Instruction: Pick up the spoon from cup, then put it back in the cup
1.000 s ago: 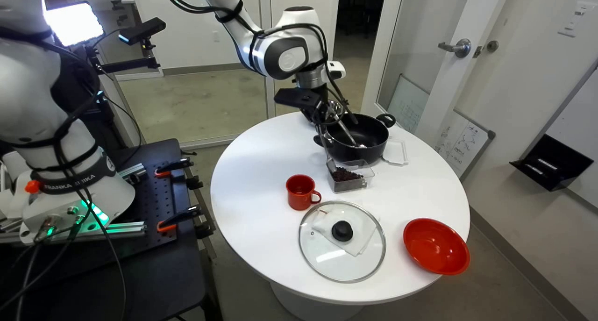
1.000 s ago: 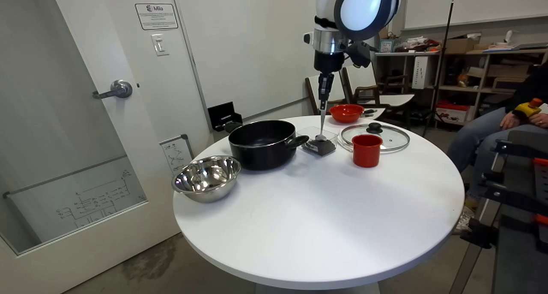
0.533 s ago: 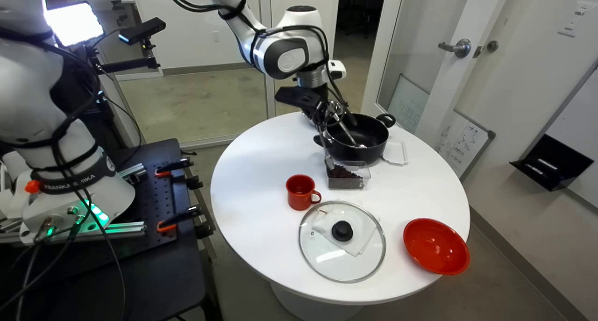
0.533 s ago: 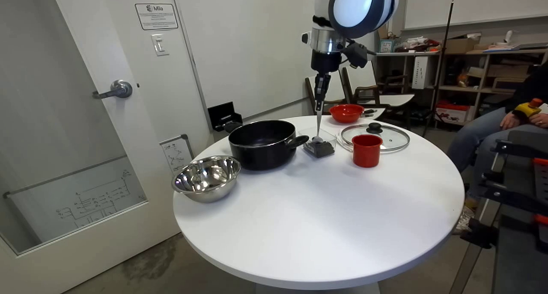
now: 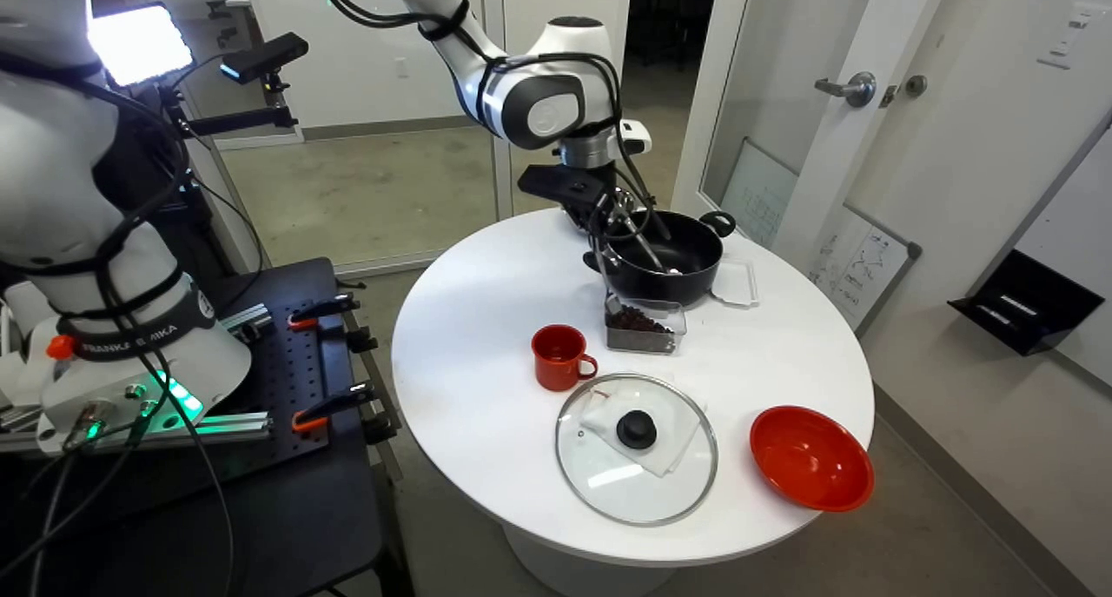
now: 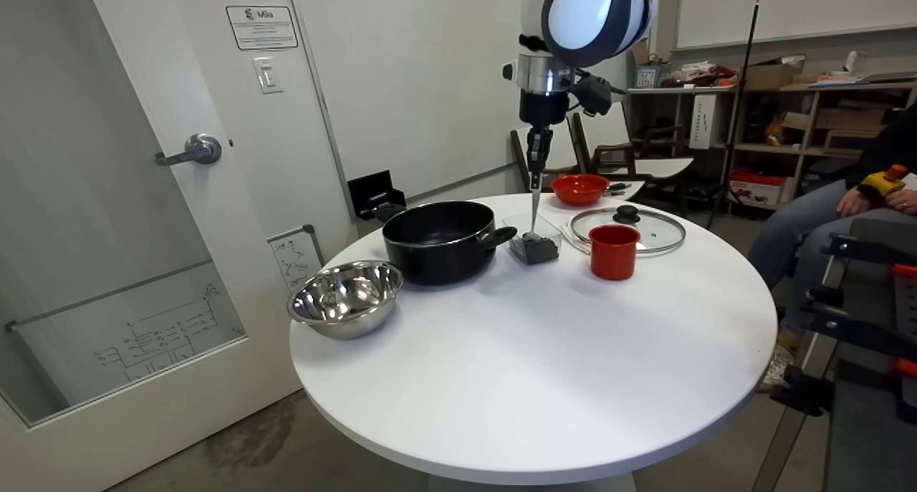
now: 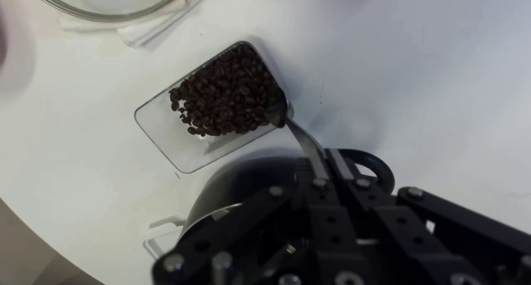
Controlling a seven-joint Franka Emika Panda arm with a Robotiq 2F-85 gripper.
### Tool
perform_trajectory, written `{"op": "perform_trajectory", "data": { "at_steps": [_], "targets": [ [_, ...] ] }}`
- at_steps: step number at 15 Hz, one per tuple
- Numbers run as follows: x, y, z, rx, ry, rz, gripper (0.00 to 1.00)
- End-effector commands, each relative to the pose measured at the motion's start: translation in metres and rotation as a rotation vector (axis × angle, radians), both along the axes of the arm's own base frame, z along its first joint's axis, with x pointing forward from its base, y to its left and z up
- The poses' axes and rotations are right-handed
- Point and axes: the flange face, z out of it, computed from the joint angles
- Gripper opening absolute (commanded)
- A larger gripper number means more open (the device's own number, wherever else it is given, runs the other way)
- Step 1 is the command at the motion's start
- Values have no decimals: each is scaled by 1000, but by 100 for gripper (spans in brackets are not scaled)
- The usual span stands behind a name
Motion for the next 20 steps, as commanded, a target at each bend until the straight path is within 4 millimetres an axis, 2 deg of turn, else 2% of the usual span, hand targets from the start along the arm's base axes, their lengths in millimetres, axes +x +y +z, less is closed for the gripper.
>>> {"op": "perform_trajectory", "data": {
  "at_steps": [1, 8, 20],
  "targets": [
    [16, -5, -1, -66, 65, 4, 1],
    [32, -1, -2, -82, 111, 43, 1],
    [39, 15, -16, -222, 155, 189, 1]
  ]
}}
